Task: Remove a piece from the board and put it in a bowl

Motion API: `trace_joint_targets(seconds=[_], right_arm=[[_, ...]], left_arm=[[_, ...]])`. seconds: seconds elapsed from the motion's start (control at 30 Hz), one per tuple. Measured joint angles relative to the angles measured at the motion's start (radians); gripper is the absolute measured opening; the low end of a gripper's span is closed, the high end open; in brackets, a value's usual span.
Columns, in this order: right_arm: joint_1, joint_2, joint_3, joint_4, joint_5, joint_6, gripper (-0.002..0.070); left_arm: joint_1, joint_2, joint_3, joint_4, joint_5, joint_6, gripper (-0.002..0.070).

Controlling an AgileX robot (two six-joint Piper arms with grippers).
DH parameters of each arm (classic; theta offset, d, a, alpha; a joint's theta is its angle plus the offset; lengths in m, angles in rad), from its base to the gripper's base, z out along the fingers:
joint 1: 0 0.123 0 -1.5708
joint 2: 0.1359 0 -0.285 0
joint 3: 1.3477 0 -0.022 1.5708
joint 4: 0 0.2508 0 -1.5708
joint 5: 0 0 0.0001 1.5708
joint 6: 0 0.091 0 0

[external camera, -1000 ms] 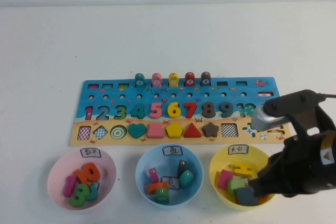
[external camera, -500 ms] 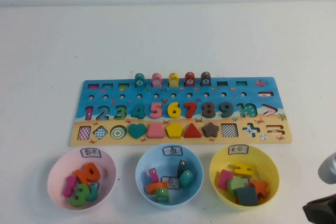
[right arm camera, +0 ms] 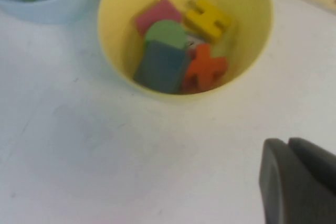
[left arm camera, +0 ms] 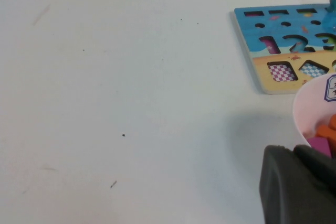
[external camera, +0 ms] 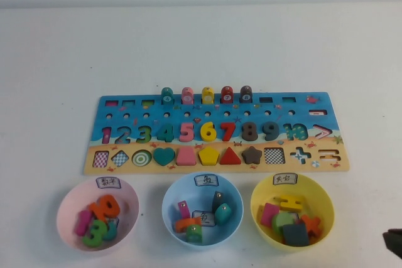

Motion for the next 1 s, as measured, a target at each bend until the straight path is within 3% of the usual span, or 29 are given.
trace_joint_targets(seconds=[0.3,0.47,0.6,1.0], right_arm=[[-0.397,-0.383,0.345,0.015,-0.371,0.0,-0.0016],[-0.586,-0.614,0.405,0.063,-0.358,0.0,-0.0016],[-0.634,-0.734,0.406,0.068,-0.268,0.0,-0.0017],[-0.598,-0.746,0.406,0.072,-0.195,-0.002,-0.0017]], left_arm=[[0.001,0.0,0.0,0.0,0.0,0.0,-0.0004],[0.001,0.0,0.0,0.0,0.0,0.0,-0.0005],[0.001,0.0,0.0,0.0,0.0,0.0,-0.0004],[0.001,0.0,0.0,0.0,0.0,0.0,-0.0005]])
